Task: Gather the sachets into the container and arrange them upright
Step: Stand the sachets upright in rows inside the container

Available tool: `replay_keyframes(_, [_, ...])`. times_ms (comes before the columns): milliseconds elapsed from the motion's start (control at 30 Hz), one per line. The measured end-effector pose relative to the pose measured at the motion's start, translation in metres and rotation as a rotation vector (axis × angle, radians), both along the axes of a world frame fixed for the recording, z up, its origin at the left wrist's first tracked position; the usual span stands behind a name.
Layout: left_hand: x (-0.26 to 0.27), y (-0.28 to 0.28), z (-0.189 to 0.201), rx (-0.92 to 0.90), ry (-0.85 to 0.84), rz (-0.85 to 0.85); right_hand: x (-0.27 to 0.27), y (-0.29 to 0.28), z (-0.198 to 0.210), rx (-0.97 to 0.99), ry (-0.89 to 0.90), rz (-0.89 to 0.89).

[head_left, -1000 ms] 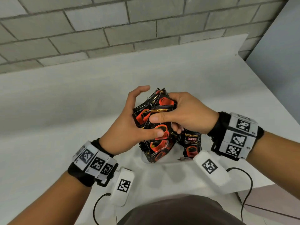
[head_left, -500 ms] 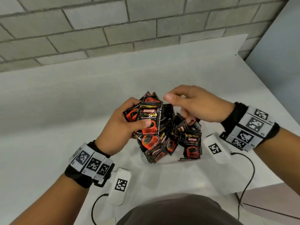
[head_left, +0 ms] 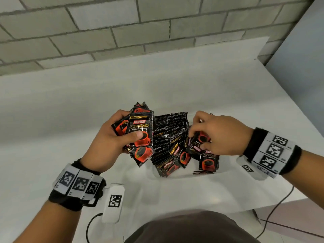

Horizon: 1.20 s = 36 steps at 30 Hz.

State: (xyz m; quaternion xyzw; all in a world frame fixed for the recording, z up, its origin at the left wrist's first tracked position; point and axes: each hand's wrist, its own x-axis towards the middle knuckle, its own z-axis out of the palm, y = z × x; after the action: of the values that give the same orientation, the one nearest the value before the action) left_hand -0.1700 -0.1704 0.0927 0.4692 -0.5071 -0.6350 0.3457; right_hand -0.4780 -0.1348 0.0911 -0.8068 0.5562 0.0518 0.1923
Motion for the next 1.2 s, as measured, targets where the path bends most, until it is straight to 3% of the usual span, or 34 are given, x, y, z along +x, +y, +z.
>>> replay_keyframes(167, [0.004,0.000,0.004,-0.021,-0.001,0.033,0.020,-0.004,-0.002,-0.023,0.189,0.194])
replay_keyframes(533, [0.014,0.010,0.000,-0.013,-0.037,-0.013,0.001,-0.009,0.003,-0.024,0.204,0.092])
replay_keyframes(767, [0.005,0.010,0.001,-0.010,-0.041,-0.038,-0.001,-0.009,-0.001,0.016,0.202,0.136])
replay_keyframes(867, [0.001,0.009,0.003,-0.003,-0.036,-0.032,-0.006,-0.012,0.005,-0.019,0.096,0.119])
replay_keyframes(1100, [-0.012,0.012,0.002,0.001,0.016,0.049,-0.013,-0.017,0.046,-0.212,-0.436,0.010])
replay_keyframes(1200, [-0.019,0.014,0.002,0.005,0.032,0.036,-0.008,-0.018,0.064,-0.207,-0.624,-0.094])
